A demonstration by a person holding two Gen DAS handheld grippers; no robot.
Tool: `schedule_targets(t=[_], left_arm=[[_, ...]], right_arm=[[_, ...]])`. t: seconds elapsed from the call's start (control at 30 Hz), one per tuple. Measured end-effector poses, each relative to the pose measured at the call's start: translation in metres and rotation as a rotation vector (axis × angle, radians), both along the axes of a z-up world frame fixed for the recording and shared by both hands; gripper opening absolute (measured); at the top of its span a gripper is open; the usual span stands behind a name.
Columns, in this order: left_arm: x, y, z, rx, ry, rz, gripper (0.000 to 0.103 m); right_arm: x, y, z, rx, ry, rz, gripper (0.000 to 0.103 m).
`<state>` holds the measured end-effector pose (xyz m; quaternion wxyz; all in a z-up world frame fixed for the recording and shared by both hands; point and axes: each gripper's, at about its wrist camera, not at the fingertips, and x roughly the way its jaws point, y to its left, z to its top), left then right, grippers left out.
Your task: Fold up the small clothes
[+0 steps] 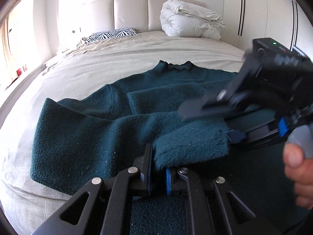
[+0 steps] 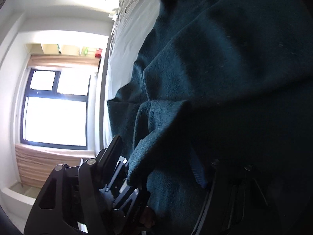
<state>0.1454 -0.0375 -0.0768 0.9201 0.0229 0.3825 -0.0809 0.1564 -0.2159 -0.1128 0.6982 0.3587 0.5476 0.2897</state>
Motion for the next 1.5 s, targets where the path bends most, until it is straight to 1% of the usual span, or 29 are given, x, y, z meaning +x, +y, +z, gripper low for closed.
schedule_targets(t=[0.07, 0.1, 0.13, 0.17, 0.2, 0.23, 0.3, 0.37, 0.43, 0.47, 0.53, 0.57, 0.6, 0.67, 0.73, 0.9, 1.07, 1.13, 1.23, 1.5], left_arm=[[-0.002, 0.003, 0.001, -0.013, 0.003, 0.001, 0.015], [-0.003, 0.005, 0.001, -0.022, 0.011, 0.004, 0.018], [-0.004, 0.006, 0.002, -0.029, 0.014, 0.007, 0.021], [-0.006, 0.009, 0.003, -0.046, 0.02, 0.011, 0.029], [-0.009, 0.012, 0.005, -0.061, 0.023, 0.014, 0.038], [-0.014, 0.018, 0.008, -0.093, 0.025, 0.022, 0.042], [-0.027, 0.031, 0.018, -0.166, 0.005, 0.035, 0.061], [-0.041, 0.052, 0.03, -0.242, -0.035, 0.054, 0.064], [-0.045, 0.076, 0.04, -0.298, -0.047, 0.092, 0.064], [-0.045, 0.094, 0.046, -0.34, -0.057, 0.126, 0.064], [-0.041, 0.122, 0.053, -0.407, -0.069, 0.175, 0.062], [-0.037, 0.139, 0.057, -0.445, -0.072, 0.204, 0.055], [-0.032, 0.152, 0.058, -0.478, -0.068, 0.225, 0.047], [-0.021, 0.172, 0.061, -0.529, -0.057, 0.249, 0.04], [-0.013, 0.183, 0.062, -0.56, -0.053, 0.258, 0.037], [0.002, 0.187, 0.062, -0.591, -0.026, 0.248, 0.035], [0.015, 0.172, 0.056, -0.596, 0.007, 0.21, 0.035], [0.02, 0.171, 0.052, -0.609, 0.021, 0.209, 0.035], [0.024, 0.169, 0.046, -0.625, 0.036, 0.214, 0.035], [0.034, 0.169, 0.037, -0.63, 0.064, 0.216, 0.035]], right_arm=[[0.004, 0.006, 0.0, -0.092, -0.028, 0.028, 0.031], [0.004, 0.007, 0.001, -0.108, -0.039, 0.037, 0.028], [0.003, 0.007, 0.005, -0.141, -0.067, 0.041, 0.019], [0.003, 0.006, 0.01, -0.181, -0.093, 0.045, 0.009], [0.002, 0.005, 0.014, -0.207, -0.112, 0.045, 0.009], [-0.003, 0.0, 0.02, -0.235, -0.138, 0.04, 0.008], [-0.001, -0.008, 0.034, -0.299, -0.192, 0.028, 0.008], [0.0, -0.018, 0.049, -0.364, -0.242, 0.01, 0.007], [0.005, -0.037, 0.064, -0.406, -0.275, -0.019, 0.007], [0.007, -0.047, 0.068, -0.422, -0.284, -0.036, 0.007], [0.014, -0.071, 0.076, -0.443, -0.281, -0.074, 0.007], [0.017, -0.072, 0.08, -0.454, -0.279, -0.087, 0.007], [0.022, -0.083, 0.083, -0.468, -0.277, -0.106, 0.007], [0.025, -0.106, 0.087, -0.493, -0.272, -0.128, 0.007], [0.031, -0.12, 0.088, -0.51, -0.264, -0.144, 0.007], [0.054, -0.146, 0.083, -0.59, -0.248, -0.167, 0.007], [0.07, -0.147, 0.074, -0.642, -0.226, -0.178, 0.007], [0.073, -0.146, 0.067, -0.66, -0.217, -0.173, 0.007], [0.076, -0.148, 0.06, -0.666, -0.205, -0.177, 0.007], [0.083, -0.153, 0.04, -0.678, -0.177, -0.187, 0.007]])
